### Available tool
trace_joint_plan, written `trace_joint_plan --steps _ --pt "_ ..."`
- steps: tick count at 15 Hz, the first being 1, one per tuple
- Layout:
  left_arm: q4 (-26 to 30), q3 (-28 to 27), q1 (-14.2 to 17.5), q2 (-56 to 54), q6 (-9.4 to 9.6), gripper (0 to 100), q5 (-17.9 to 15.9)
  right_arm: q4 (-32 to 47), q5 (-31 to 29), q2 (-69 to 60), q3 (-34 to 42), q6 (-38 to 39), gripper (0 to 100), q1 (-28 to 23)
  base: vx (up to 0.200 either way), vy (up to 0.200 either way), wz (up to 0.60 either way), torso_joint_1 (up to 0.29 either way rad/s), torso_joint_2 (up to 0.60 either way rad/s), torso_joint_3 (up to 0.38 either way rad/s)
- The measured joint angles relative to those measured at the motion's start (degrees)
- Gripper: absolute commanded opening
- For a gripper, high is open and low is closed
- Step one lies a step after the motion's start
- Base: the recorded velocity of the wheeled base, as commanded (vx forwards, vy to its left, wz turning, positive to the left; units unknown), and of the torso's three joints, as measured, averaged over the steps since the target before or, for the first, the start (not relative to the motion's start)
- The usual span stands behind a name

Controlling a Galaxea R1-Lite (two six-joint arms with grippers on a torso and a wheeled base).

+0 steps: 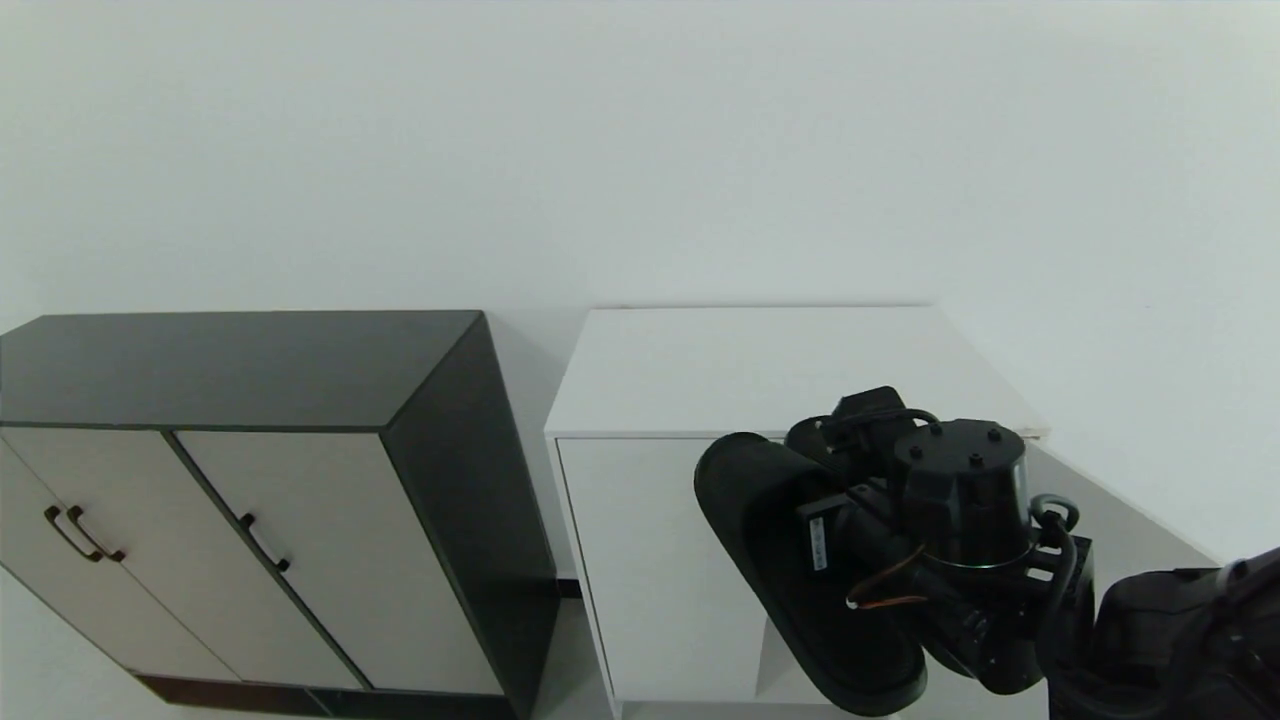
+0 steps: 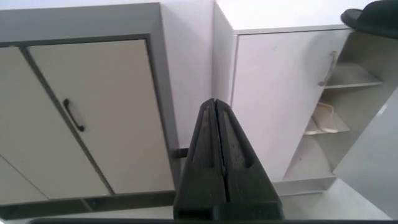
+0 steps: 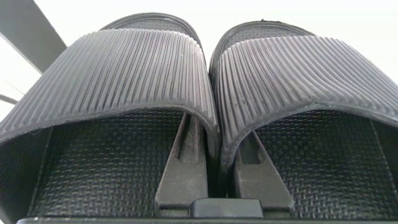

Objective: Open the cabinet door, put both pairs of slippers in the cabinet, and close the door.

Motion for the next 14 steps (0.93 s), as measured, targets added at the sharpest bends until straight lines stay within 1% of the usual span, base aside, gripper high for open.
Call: trace_joint_plan --steps 12,14 --pt "0.0 0.0 0.0 0.0 0.02 0 0.0 -0.1 0.1 -0.8 0.9 0.0 0 0.4 0.000 -0.200 0.00 0.002 0.00 0.002" --pt "0.0 0.0 0.0 0.0 -0.05 0 0.0 -1.1 0.1 -0.9 1.2 -0.1 0 0.4 0.000 0.000 0.00 0.000 0.00 0.000"
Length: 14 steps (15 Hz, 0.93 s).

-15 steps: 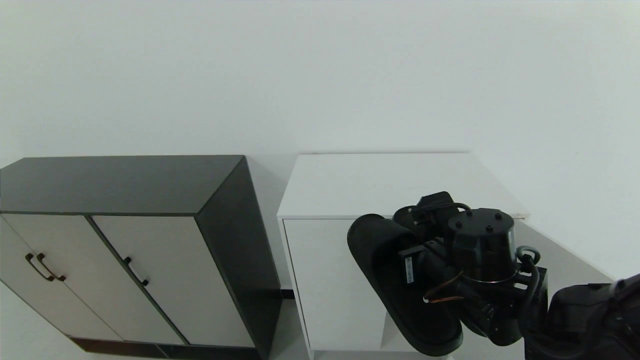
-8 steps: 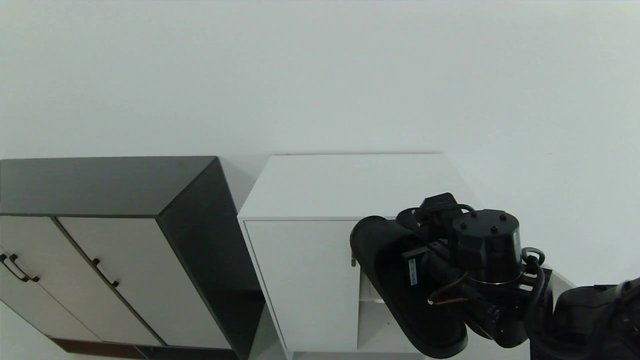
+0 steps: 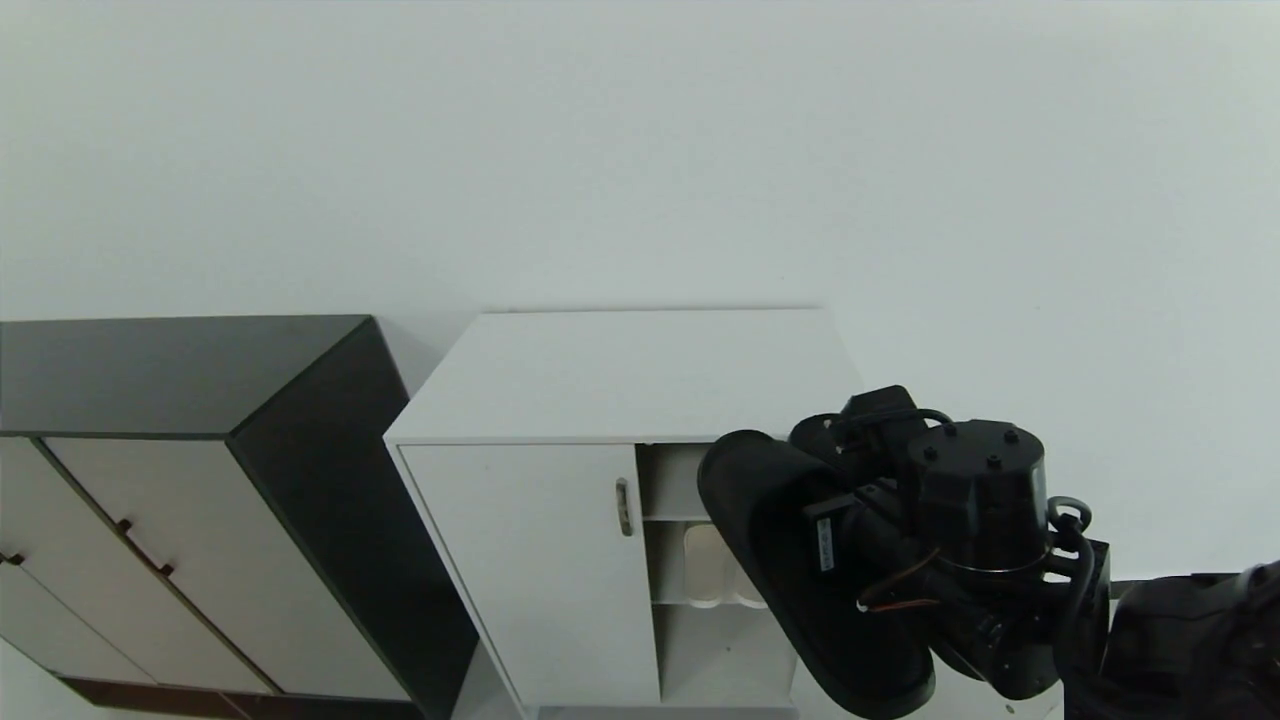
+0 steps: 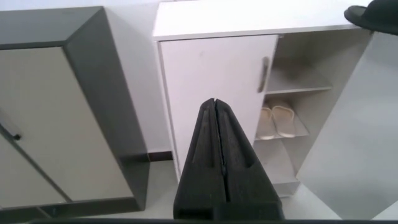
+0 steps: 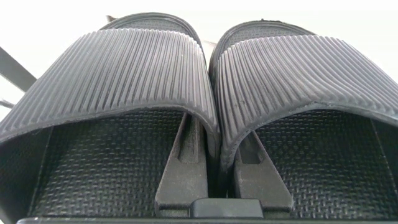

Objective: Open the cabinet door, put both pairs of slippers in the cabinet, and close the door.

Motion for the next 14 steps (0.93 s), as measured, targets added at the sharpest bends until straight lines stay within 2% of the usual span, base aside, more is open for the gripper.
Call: trace_joint_plan --steps 6,14 --pt "0.0 0.0 0.0 0.0 -0.46 0 0.0 -1.3 0.1 -0.3 0.4 -0.1 0 0.0 0.000 0.000 0.00 0.000 0.00 0.000" --pt "0.0 0.0 0.0 0.0 -0.79 0 0.0 -2.4 2.7 -0.3 1.5 0.2 0 2.7 0.000 0.000 0.00 0.000 0.00 0.000"
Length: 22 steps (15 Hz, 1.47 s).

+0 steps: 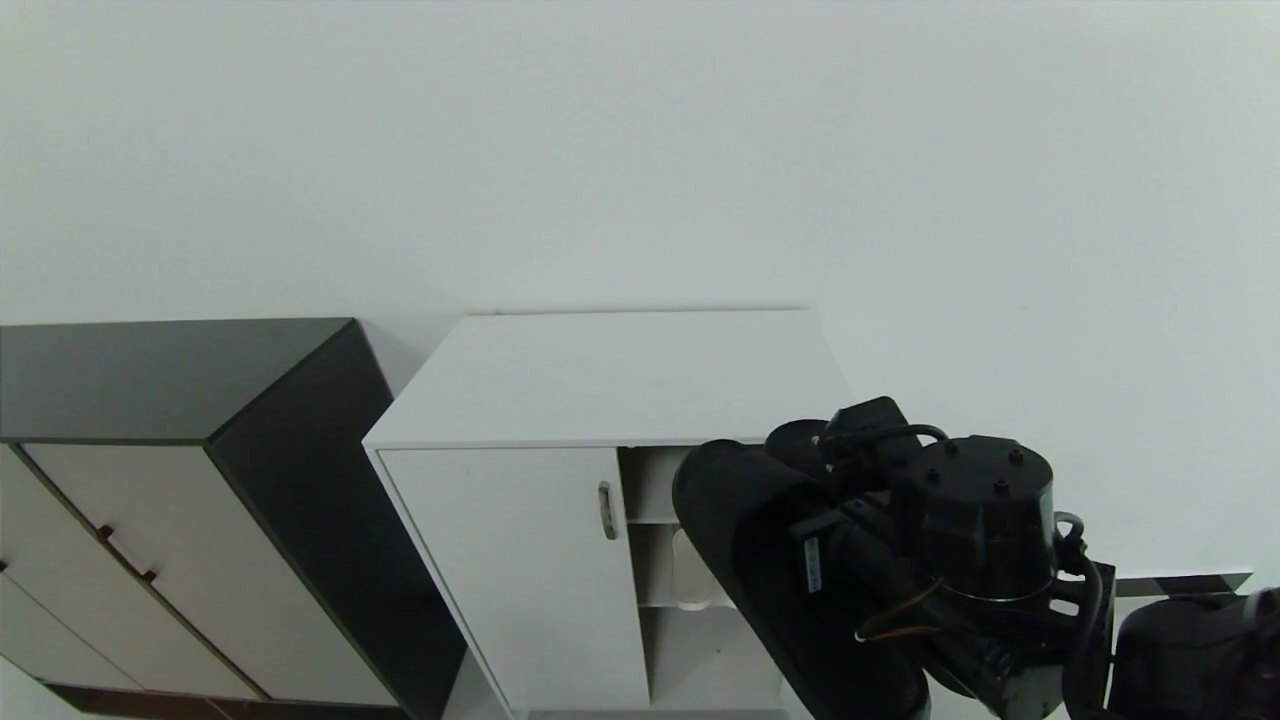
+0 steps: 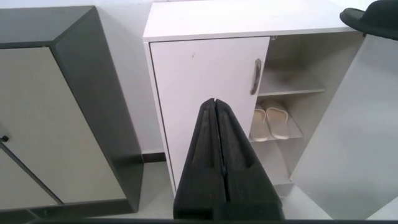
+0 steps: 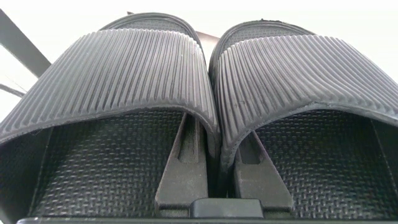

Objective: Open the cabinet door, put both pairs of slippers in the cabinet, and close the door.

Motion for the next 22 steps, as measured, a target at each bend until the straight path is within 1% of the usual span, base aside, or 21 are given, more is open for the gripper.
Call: trace_joint_plan --steps 4,7,11,22 --pt "0.0 0.0 0.0 0.0 -0.01 0 0.0 -1.5 1.0 0.0 0.9 0.3 0 1.5 0.000 0.000 0.00 -0.019 0.04 0.023" --pt "0.0 0.0 0.0 0.0 -0.01 0 0.0 -2.6 1.7 0.0 1.2 0.9 0 2.4 0.000 0.000 0.00 -0.160 0.36 0.199" --pt "0.0 0.0 0.0 0.0 -0.01 0 0.0 -2.9 1.7 0.1 1.9 1.0 0 3.5 0.000 0.000 0.00 -0.226 0.52 0.298" --pt "0.0 0.0 0.0 0.0 -0.01 0 0.0 -2.9 1.7 1.0 2.4 1.0 0 3.6 0.000 0.000 0.00 -0.205 0.52 0.319"
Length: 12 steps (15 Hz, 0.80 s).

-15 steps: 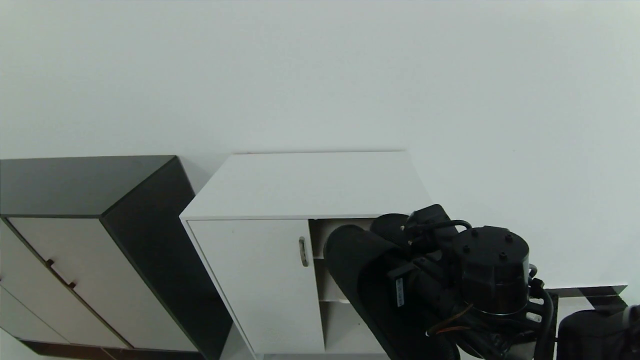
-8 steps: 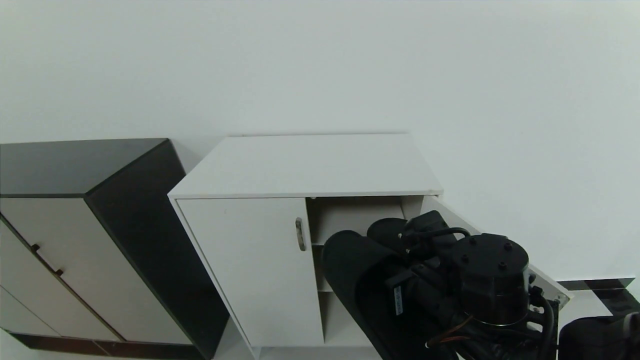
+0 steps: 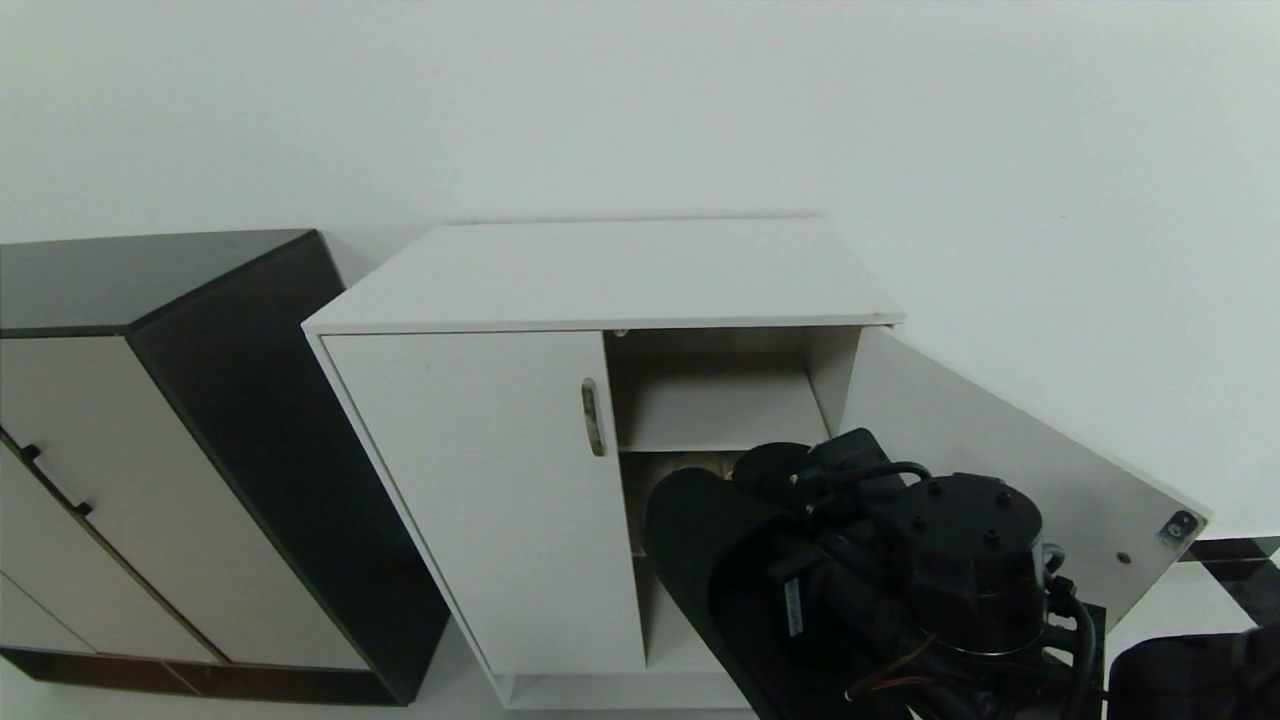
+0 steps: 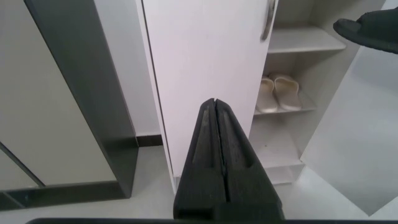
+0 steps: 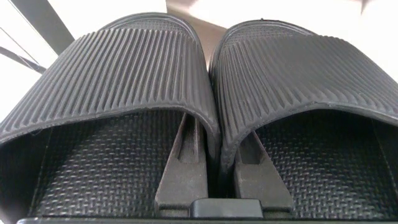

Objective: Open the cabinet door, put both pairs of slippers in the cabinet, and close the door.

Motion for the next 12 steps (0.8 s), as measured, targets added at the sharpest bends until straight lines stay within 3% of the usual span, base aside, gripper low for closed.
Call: trace_joint_plan --steps 12 --pt "0.0 0.0 0.0 0.0 0.00 0 0.0 -0.2 0.0 1.0 0.4 0.0 0 0.0 0.000 0.000 0.00 -0.125 0.46 0.340"
